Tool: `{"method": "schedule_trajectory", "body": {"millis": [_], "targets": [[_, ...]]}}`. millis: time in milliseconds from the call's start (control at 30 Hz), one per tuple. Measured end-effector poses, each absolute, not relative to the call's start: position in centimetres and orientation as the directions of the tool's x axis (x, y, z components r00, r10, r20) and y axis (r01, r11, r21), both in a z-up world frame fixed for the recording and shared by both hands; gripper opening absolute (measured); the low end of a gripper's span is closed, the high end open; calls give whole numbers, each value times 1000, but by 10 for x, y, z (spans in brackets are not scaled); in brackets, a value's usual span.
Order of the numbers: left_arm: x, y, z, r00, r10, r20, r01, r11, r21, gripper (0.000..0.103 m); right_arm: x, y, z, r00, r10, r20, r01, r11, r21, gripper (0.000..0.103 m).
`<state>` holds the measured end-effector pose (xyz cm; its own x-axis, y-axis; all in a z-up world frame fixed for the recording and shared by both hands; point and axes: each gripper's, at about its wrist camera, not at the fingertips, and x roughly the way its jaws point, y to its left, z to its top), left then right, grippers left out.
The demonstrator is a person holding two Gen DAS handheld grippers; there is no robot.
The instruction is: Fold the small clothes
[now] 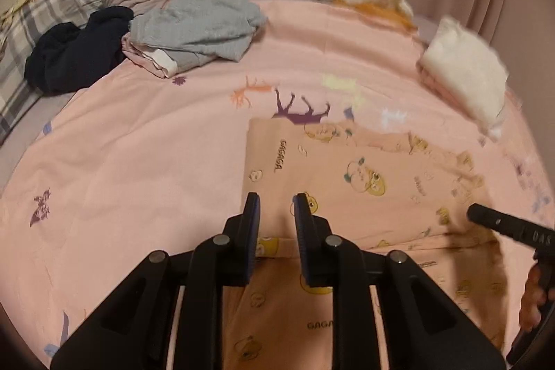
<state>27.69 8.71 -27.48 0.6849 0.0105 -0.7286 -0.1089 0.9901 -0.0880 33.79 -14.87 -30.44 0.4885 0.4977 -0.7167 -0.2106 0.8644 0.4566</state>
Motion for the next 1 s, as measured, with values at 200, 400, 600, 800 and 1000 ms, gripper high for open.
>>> {"method": "schedule_trajectory", "body": {"millis": [200, 400, 600, 800, 1000], "targets": [[277, 84, -315, 620, 63, -782, -85, 996, 13, 23, 323, -131, -347, 396, 515, -760, -238, 857, 457, 7], [283, 105, -252, 731, -22, -682, -72, 991, -109, 20, 339, -182, -284, 570, 443, -692, -202, 892, 404, 7], [377, 107, -293, 587, -42, -808, -148, 976, -158, 20, 398, -204, -310, 522, 390, -758, -68, 905, 419, 7], [390, 140, -330, 606, -8, -795, -234, 954, -188, 15, 430, -222, -356, 537, 383, -752, 21, 885, 465, 0], [360, 174, -301, 574, 116, -811, -325, 941, -95, 10, 404, -225, -329, 557, 359, -749, 49, 886, 461, 0]]}}
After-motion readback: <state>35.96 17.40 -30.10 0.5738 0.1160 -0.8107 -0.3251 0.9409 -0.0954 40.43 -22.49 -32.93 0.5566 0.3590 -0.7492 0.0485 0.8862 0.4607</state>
